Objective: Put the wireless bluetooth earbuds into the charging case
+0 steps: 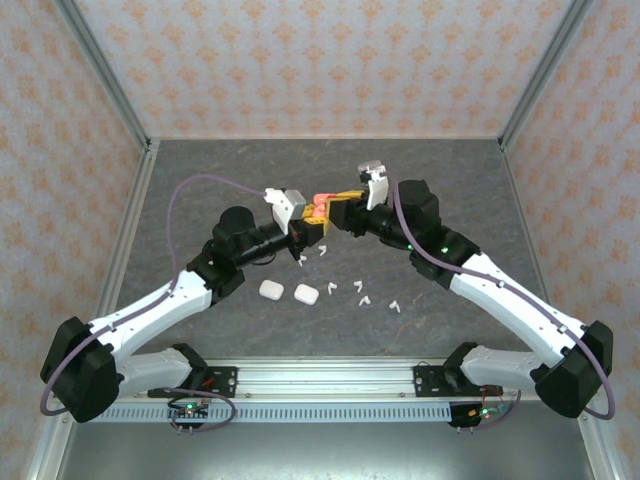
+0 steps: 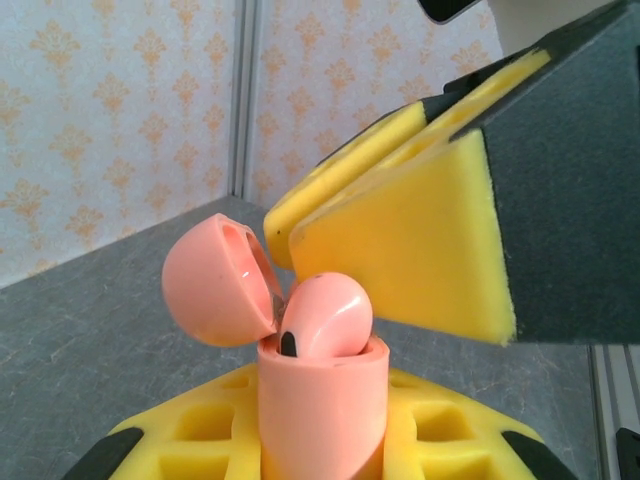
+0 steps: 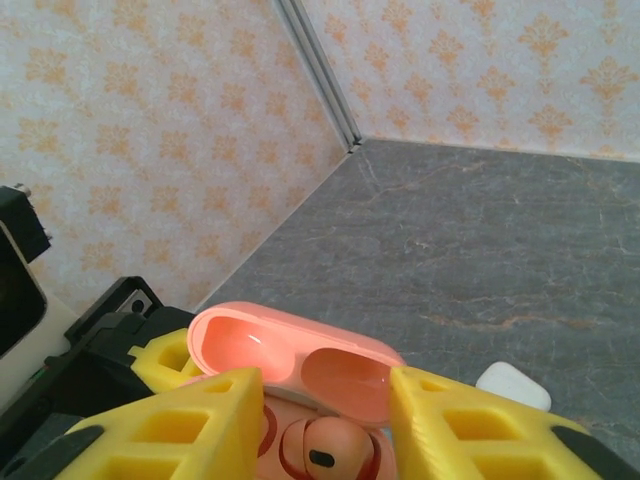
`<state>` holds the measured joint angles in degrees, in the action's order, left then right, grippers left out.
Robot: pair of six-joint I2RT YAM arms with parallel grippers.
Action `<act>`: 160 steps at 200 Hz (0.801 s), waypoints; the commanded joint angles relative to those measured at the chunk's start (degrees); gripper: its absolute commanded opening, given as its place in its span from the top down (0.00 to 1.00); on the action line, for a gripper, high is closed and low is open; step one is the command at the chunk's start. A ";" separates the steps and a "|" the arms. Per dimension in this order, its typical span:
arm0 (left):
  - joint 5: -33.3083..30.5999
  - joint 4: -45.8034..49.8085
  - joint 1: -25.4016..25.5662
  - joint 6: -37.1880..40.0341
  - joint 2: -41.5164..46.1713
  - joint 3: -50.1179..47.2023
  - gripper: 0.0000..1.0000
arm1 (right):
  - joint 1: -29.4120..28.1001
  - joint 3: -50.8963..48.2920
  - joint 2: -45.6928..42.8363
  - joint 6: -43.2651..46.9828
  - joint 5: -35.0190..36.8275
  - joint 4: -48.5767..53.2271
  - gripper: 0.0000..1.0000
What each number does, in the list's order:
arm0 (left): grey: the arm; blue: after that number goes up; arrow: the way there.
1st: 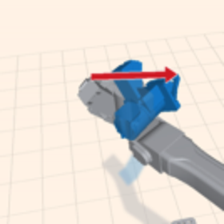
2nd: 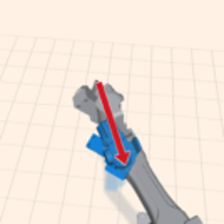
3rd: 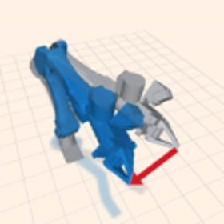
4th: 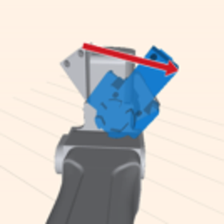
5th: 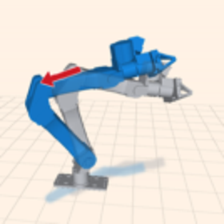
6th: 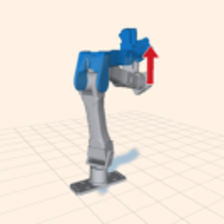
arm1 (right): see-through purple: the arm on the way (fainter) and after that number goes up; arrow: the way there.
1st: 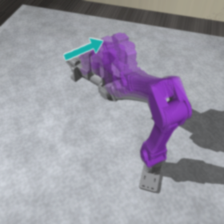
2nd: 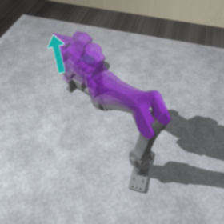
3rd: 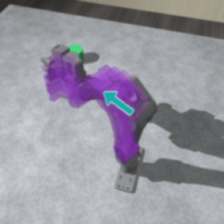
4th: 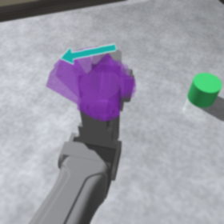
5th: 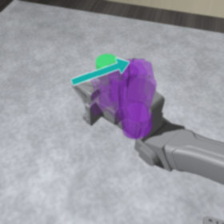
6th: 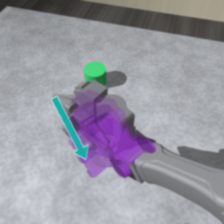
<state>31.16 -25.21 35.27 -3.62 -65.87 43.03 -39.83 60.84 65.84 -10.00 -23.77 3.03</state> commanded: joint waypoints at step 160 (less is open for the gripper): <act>-0.47 -12.49 0.20 -4.37 1.60 -2.02 1.00 | 16.52 1.38 -0.63 -19.02 -23.82 -11.48 0.11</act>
<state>31.03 -29.21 35.27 -5.21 -64.23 42.13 -24.77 64.25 66.06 -23.22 -40.84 -0.16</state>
